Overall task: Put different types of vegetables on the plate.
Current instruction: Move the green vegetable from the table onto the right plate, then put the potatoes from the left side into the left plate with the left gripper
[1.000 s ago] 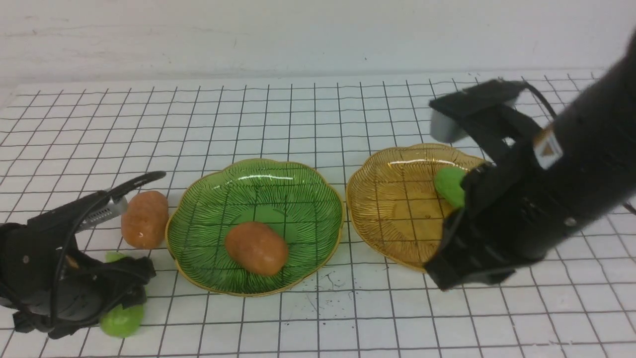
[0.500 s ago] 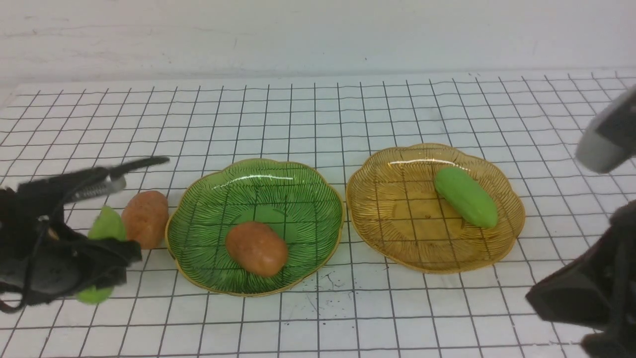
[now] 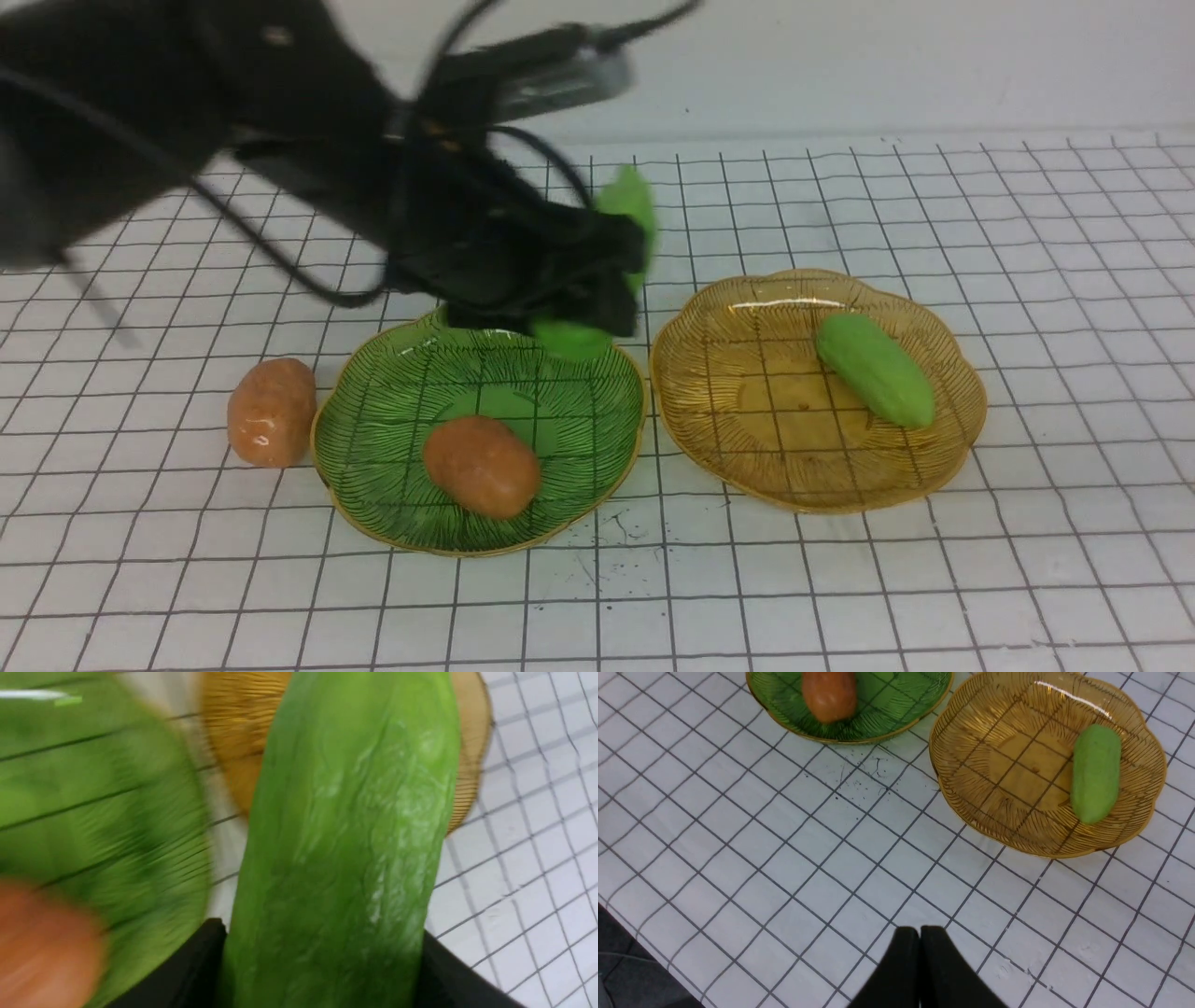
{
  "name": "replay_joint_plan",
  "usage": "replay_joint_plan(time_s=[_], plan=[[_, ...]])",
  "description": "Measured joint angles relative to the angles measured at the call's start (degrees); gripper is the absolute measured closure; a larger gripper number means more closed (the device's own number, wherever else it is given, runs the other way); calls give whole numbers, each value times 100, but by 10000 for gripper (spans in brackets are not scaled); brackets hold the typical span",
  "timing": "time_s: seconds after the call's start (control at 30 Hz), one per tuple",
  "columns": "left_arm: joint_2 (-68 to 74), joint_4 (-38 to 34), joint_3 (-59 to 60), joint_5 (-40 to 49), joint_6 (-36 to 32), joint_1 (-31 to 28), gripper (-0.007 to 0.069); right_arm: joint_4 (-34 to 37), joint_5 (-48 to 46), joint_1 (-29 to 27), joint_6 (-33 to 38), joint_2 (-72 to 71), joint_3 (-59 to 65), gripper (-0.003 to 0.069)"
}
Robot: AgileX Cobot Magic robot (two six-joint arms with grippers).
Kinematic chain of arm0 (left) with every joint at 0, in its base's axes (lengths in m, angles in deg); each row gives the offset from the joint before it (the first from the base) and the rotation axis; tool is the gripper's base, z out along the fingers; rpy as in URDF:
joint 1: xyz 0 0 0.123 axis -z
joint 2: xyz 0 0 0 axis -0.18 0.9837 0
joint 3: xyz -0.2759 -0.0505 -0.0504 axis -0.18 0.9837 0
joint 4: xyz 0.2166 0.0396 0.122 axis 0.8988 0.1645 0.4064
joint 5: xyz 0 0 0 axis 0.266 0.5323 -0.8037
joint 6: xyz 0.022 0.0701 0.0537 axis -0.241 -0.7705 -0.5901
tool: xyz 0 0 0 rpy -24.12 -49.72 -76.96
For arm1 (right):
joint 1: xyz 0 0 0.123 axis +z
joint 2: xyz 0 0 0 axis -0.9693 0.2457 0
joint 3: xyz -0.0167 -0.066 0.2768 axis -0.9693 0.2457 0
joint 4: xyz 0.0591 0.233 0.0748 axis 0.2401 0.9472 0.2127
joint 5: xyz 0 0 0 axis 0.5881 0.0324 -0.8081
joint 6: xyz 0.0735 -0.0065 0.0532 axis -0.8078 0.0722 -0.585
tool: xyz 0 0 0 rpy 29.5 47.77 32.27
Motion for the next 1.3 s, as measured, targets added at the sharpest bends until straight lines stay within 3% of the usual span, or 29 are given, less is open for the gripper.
replay_joint_plan(time_s=[0.17,0.4,0.57,0.63,0.73,0.87,0.93,1.0,1.1,1.3], plan=[[1576,-63,-1489,67,100,468,216,0,-12,0,-40,-101,247,673],[3189,-15,-3518,1119,210,450,-2,-95,-12,0,-20,-101,652,673],[3306,61,-4271,1475,210,369,-26,-379,-11,0,-20,-101,757,673],[3270,243,-4559,1531,236,287,1,-433,-11,0,-25,-101,757,673],[3170,864,-5285,1588,597,-3,104,-448,-11,0,-25,-105,788,673],[2942,1457,-6273,1973,848,-678,363,-452,-11,0,-25,-111,853,673],[2798,1364,-6348,2016,797,-1018,510,-455,-11,0,-25,-111,890,673],[2691,951,-6252,2081,610,-1285,589,-456,-5,0,-25,-111,970,673],[2190,375,-5282,2086,42,-1597,628,-583,0,0,-25,-111,1105,673],[1078,1145,-2659,2079,-136,-1867,632,-597,6,0,-25,-111,1140,673]])
